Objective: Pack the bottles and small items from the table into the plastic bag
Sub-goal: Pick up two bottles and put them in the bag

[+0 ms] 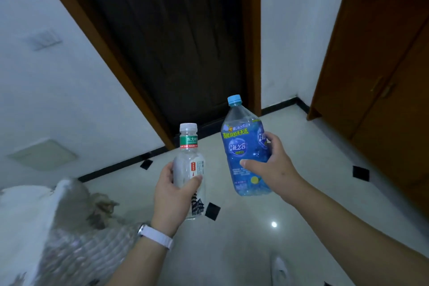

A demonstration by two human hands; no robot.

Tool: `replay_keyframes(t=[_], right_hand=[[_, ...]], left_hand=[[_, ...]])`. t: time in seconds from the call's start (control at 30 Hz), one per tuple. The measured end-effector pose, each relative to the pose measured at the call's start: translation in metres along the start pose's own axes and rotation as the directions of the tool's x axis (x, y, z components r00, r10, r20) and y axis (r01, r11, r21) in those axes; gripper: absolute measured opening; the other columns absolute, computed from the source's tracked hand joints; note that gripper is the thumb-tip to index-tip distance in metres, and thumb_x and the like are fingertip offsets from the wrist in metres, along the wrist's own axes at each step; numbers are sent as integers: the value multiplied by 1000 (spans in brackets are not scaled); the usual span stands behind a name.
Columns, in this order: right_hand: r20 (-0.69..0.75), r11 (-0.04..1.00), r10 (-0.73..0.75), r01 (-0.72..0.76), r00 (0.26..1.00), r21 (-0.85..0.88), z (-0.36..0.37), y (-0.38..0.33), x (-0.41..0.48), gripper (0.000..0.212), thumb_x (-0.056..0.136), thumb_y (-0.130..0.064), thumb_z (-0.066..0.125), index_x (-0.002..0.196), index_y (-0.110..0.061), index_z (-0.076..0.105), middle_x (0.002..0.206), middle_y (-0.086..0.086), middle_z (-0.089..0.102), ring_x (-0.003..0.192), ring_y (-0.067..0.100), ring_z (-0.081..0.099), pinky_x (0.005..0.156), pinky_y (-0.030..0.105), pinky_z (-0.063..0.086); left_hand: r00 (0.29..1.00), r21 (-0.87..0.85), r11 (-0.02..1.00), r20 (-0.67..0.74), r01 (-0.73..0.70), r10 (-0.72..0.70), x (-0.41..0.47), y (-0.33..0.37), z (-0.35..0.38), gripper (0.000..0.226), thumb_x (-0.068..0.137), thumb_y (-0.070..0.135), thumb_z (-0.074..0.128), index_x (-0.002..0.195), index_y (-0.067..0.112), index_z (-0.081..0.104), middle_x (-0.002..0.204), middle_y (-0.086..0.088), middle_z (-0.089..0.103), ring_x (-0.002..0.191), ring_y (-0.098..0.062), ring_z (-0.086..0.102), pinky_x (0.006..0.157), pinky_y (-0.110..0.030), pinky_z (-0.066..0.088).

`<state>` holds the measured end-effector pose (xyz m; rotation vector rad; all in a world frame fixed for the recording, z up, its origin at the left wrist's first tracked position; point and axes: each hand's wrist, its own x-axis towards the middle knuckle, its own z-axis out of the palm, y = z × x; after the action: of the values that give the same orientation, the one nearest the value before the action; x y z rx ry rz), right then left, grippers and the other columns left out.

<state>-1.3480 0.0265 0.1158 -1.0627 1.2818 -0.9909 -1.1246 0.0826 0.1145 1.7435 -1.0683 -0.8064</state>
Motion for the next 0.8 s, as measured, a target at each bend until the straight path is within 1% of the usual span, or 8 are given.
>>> replay_keyframes(t=[0.07, 0.13, 0.27, 0.43, 0.5, 0.57, 0.73, 0.8], right_hand=[[48, 1000, -9, 10, 999, -5, 2, -13, 35, 72, 74, -13, 84, 122, -39, 38, 109, -18, 59, 86, 0, 67, 60, 16, 52], [90, 1000, -12, 14, 996, -19, 12, -21, 65, 73, 73, -13, 84, 124, -38, 39, 110, -18, 59, 86, 0, 67, 64, 20, 55], [175, 999, 12, -3, 984, -51, 47, -30, 115, 76, 74, -14, 84, 127, -40, 36, 110, -20, 57, 93, 4, 64, 68, 26, 57], [255, 991, 52, -19, 966, -133, 115, -34, 179, 78, 75, -16, 84, 128, -42, 33, 110, -21, 52, 96, 4, 61, 71, 30, 58], [283, 987, 40, 6, 958, -158, 150, -39, 205, 78, 74, -15, 84, 129, -41, 34, 115, -19, 54, 97, 3, 62, 73, 29, 58], [302, 981, 39, 20, 952, -191, 187, -43, 232, 82, 73, -15, 85, 132, -40, 33, 122, -13, 54, 104, 7, 61, 82, 36, 58], [359, 960, 30, 73, 933, -271, 287, -73, 293, 87, 72, -15, 85, 138, -37, 32, 128, -9, 53, 109, 10, 60, 86, 38, 57], [382, 955, 23, 93, 924, -282, 327, -88, 312, 86, 73, -13, 84, 138, -35, 32, 125, -11, 53, 105, 8, 60, 83, 35, 57]], left_hand=[[999, -9, 1000, -53, -5, 4, 22, 10, 5, 43, 78, 16, 78, 106, 35, 52, 98, 11, 67, 80, 0, 67, 63, -15, 50], [995, -12, 1000, -98, 5, -6, 40, 14, 5, 42, 78, 16, 78, 110, 30, 54, 98, 9, 68, 79, 2, 67, 60, -10, 48], [985, -54, 997, -161, 52, -60, 76, 7, -7, 45, 78, 16, 79, 115, 27, 55, 102, 4, 70, 84, -8, 70, 67, -22, 54], [960, -129, 986, -243, 109, -138, 137, -21, -33, 45, 77, 16, 79, 116, 22, 57, 101, 1, 71, 82, -9, 70, 64, -22, 54], [953, -155, 981, -262, 113, -151, 169, -34, -49, 45, 77, 16, 79, 115, 25, 56, 100, 4, 70, 82, -6, 70, 64, -21, 54], [947, -200, 973, -274, 115, -168, 206, -47, -70, 44, 78, 16, 79, 113, 29, 56, 102, 6, 70, 83, -5, 70, 67, -22, 55], [935, -268, 956, -293, 122, -201, 299, -67, -135, 42, 76, 22, 80, 106, 37, 55, 102, 6, 69, 85, -11, 70, 71, -36, 60], [932, -253, 961, -307, 114, -191, 330, -69, -164, 41, 77, 23, 80, 105, 38, 54, 101, 8, 68, 85, -9, 69, 67, -30, 58]])
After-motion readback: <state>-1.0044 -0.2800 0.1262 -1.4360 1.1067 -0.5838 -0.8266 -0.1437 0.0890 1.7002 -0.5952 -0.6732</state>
